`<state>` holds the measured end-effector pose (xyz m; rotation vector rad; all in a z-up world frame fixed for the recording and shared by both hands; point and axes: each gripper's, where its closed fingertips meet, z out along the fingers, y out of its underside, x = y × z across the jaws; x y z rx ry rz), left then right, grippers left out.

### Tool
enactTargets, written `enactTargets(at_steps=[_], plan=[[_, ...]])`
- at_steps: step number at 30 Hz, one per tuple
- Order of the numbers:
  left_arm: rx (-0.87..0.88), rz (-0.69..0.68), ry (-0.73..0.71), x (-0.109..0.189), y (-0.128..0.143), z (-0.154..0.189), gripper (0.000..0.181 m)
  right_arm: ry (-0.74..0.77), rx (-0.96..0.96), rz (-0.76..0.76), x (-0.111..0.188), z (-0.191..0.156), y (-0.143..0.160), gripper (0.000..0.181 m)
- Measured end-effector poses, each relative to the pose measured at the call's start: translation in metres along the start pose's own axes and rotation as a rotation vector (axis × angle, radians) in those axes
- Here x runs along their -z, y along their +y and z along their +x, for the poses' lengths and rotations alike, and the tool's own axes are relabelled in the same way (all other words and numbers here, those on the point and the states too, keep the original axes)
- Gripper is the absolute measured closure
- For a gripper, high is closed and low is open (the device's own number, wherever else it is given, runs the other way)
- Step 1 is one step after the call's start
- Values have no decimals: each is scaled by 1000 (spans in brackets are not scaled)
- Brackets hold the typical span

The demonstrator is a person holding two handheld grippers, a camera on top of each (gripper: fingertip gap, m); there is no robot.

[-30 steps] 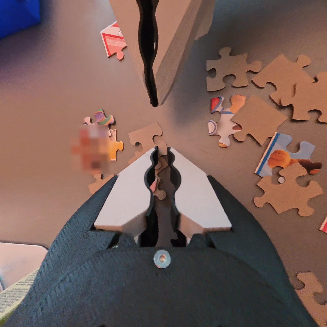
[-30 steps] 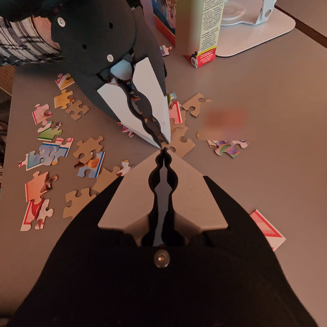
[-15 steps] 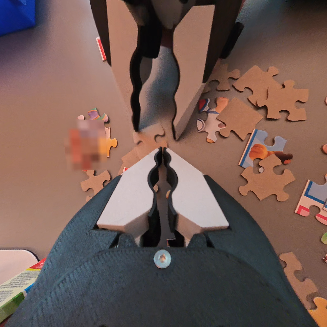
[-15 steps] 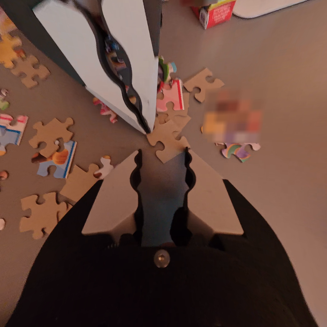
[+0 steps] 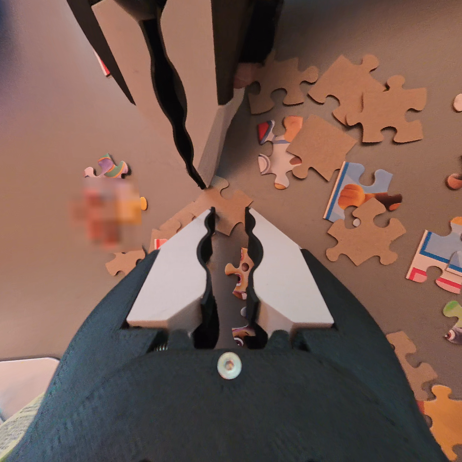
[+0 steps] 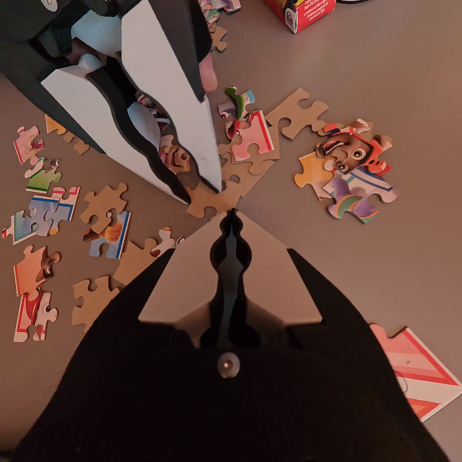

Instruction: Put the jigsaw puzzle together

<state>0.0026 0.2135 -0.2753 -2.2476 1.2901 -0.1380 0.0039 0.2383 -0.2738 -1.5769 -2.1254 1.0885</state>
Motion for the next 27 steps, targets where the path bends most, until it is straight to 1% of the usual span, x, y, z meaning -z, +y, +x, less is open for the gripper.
enactTargets(at_steps=[2,3,5,9,10,11,12,14,17,18,20,23,25,27], plan=[[-3,9,-1,0,0,1,161,-14,-8,0,1,-2,1,181],[-7,12,-11,0,0,1,167,-34,-11,6,2,-5,0,181],[-43,11,-76,-1,2,-5,175,-83,-16,31,4,-13,-4,181],[-49,30,-69,0,0,1,174,-58,-13,31,6,-9,-3,181],[-45,36,-80,0,0,-1,167,-25,-3,29,7,-5,-3,181],[-37,37,-83,1,-1,-2,162,17,9,18,8,1,-2,172],[-22,34,-75,1,0,-2,160,38,19,11,7,3,-2,160],[20,30,-17,1,1,3,168,46,44,-5,5,2,-1,158],[51,41,17,0,1,6,170,50,51,-17,-1,0,-2,148],[50,46,24,1,1,7,169,50,49,-16,-2,-1,-3,150],[31,51,24,1,1,10,169,47,48,-15,-5,-2,-3,169],[-7,56,-3,2,1,12,173,33,36,-15,-6,-4,-4,176],[-23,57,-54,4,1,7,156,14,39,-19,-6,-7,-3,181],[-43,51,-66,6,3,9,156,-8,37,-19,-6,-10,-3,181]])
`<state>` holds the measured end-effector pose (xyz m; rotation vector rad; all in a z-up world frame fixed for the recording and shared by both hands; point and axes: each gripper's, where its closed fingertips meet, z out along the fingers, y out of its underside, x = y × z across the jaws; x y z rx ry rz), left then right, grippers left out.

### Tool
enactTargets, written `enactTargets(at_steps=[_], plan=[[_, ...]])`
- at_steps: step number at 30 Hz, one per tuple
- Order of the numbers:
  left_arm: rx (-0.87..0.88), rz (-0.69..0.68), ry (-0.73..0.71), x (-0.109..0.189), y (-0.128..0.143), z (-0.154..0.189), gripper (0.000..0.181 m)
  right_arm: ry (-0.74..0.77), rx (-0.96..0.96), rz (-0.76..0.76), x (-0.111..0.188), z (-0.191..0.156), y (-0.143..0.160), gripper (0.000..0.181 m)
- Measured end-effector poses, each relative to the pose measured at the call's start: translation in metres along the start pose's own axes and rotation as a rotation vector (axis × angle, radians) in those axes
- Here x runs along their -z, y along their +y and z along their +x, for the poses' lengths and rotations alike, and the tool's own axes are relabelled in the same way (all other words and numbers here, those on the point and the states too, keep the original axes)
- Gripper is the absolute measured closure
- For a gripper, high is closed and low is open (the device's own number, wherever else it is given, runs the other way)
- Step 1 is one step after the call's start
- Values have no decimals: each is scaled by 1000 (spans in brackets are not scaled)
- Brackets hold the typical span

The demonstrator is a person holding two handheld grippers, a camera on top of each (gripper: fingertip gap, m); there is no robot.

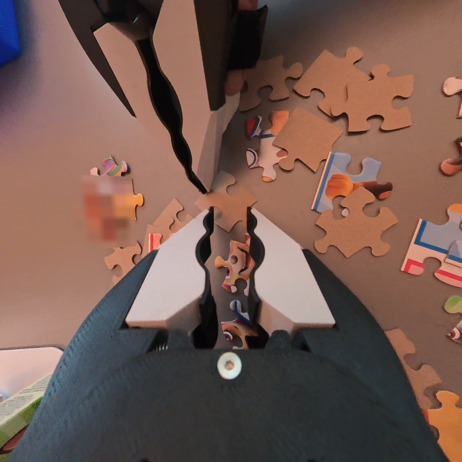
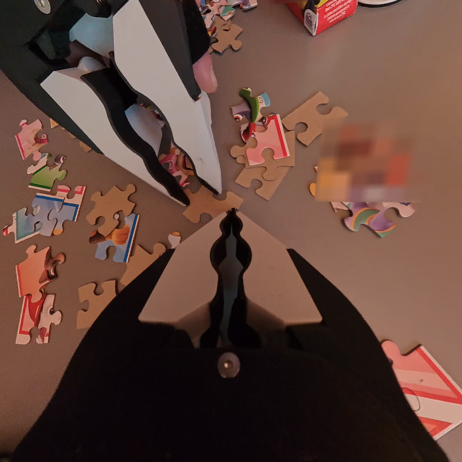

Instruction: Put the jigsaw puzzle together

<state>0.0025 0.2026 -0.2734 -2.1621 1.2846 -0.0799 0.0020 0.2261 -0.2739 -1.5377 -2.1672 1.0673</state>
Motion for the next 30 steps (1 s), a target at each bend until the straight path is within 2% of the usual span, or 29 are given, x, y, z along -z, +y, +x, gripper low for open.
enactTargets(at_steps=[5,8,10,13,15,19,25,30], plan=[[-86,7,-66,4,2,0,154,-46,3,-1,2,-7,2,181],[-128,21,-105,3,3,-1,166,-116,2,26,3,-20,-2,181],[-111,39,-85,2,1,3,164,-89,7,0,2,-16,2,181],[-76,35,-85,6,2,-2,157,-3,-14,59,14,-1,-7,181],[-9,23,-45,5,6,-2,153,50,-24,39,16,9,-2,151],[109,15,3,4,8,-3,150,53,11,-4,7,7,4,143],[147,27,18,1,6,-2,157,12,15,4,3,-1,3,160],[78,39,-70,3,4,-5,152,-14,-4,12,4,-3,4,165]])
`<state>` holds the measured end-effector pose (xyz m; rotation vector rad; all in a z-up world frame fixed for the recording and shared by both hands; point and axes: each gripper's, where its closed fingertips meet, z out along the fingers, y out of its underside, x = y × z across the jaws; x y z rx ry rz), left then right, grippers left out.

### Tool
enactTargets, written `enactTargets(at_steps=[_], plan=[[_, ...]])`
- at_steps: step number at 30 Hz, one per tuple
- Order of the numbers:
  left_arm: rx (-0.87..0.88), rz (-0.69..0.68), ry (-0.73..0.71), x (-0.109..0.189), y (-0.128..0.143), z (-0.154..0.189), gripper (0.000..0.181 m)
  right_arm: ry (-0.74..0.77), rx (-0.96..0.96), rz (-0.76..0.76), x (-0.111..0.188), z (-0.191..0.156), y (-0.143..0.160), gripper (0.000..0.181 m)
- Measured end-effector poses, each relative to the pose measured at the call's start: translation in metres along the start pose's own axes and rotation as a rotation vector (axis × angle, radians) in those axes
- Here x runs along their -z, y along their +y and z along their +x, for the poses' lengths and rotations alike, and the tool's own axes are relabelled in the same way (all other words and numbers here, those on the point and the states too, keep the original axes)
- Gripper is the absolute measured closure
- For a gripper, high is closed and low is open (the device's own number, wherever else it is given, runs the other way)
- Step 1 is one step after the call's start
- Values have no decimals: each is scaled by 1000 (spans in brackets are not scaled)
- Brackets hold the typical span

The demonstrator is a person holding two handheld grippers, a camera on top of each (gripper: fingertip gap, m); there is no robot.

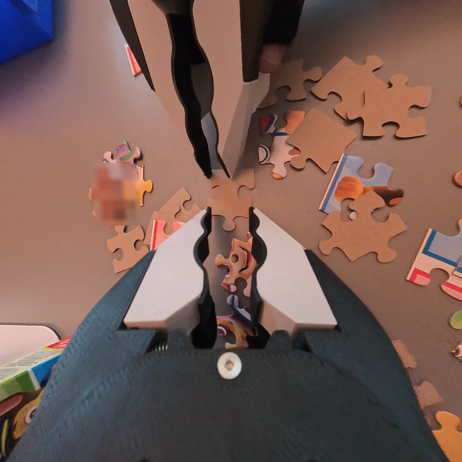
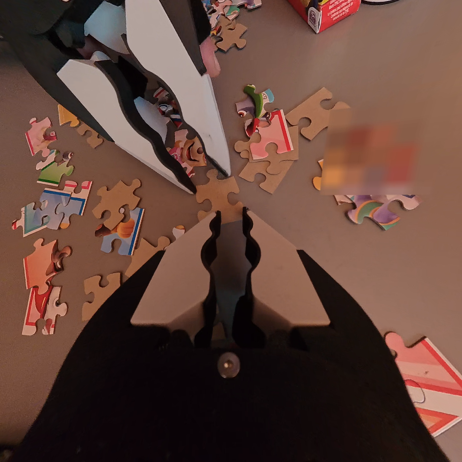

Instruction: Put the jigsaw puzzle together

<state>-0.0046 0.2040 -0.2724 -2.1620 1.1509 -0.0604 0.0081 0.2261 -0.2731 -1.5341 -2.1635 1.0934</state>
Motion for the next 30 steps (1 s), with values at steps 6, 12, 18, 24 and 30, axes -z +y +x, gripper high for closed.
enactTargets(at_steps=[6,12,18,24,30], plan=[[-71,68,-68,5,-8,0,150,-20,-4,0,0,-3,1,168],[-99,130,-91,13,-23,-3,154,-47,-7,12,4,-6,1,169],[-104,85,-89,7,-24,-13,163,-81,10,-19,-1,-14,3,181],[-41,12,98,42,-9,21,152,-58,18,13,7,-10,-1,178],[-54,-90,343,89,30,101,134,-63,42,31,9,-15,-6,176]])
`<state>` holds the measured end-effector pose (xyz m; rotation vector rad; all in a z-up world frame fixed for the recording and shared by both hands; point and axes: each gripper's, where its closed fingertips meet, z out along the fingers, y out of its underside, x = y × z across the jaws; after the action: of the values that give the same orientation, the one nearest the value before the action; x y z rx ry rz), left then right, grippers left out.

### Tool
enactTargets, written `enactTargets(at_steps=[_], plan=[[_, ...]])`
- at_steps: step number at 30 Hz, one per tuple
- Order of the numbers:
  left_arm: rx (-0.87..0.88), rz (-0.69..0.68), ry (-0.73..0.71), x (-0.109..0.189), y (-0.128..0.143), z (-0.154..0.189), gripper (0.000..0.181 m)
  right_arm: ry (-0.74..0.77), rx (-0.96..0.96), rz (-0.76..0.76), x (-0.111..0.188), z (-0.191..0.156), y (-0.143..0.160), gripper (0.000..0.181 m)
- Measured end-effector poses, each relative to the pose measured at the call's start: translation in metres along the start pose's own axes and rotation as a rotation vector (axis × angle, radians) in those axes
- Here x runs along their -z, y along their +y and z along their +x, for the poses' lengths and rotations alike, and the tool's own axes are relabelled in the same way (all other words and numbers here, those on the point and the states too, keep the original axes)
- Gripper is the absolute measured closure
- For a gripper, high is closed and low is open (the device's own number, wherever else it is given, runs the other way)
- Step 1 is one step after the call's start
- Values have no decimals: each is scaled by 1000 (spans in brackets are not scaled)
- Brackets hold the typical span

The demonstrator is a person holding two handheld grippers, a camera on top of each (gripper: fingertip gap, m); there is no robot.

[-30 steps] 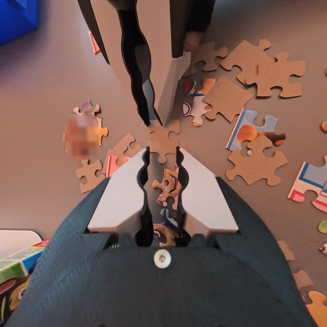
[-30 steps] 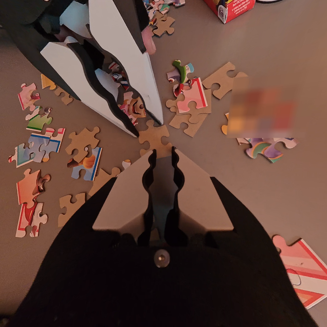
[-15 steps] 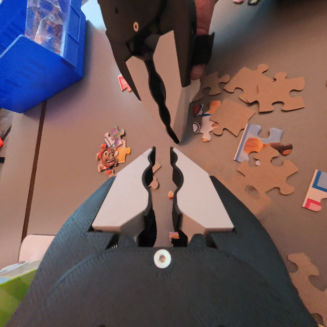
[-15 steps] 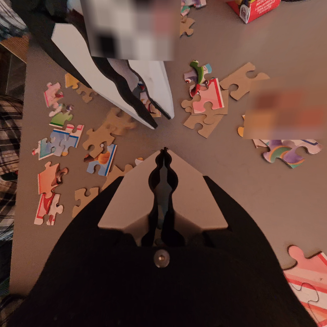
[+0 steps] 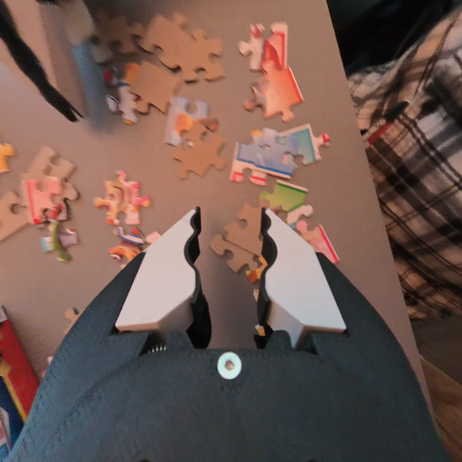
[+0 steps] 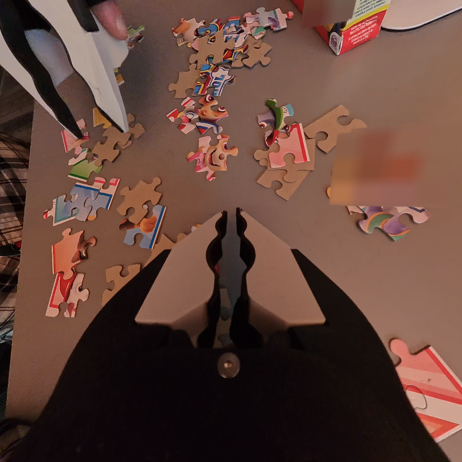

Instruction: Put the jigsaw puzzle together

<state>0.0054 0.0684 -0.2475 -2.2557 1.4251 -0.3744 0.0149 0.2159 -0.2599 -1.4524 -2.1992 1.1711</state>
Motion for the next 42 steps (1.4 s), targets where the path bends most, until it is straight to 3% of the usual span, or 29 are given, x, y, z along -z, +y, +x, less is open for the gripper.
enactTargets(at_steps=[5,9,13,17,21,22,25,28,30,35,38,42], plan=[[-8,-103,21,-18,27,15,136,-9,12,-11,-5,-3,1,176],[-10,-82,-3,-19,24,12,167,-10,12,2,-4,-3,0,177],[-8,-51,-18,-19,24,11,168,-11,26,9,-4,-5,-3,177],[-14,6,-116,-11,18,-1,170,-19,60,25,-4,-11,-10,176],[-216,7,-393,-1,0,-19,170,-23,74,33,-4,-14,-12,175],[-281,-13,-438,-2,-1,-20,181,-24,76,37,-4,-14,-13,175],[-351,-20,-472,-11,-2,-15,181,-30,84,35,-4,-16,-14,175],[-280,-28,-409,-18,3,-13,181,-47,101,34,-6,-22,-14,173],[-190,-18,-375,-19,5,-17,162,-59,117,23,-8,-27,-14,170],[3,7,-200,-25,4,-14,133,-138,196,-30,-24,-56,-14,158],[82,19,-105,-31,0,-11,141,-195,246,-86,-40,-75,-11,157],[132,28,-87,-33,-2,-16,148,-225,273,-142,-51,-85,-4,160]])
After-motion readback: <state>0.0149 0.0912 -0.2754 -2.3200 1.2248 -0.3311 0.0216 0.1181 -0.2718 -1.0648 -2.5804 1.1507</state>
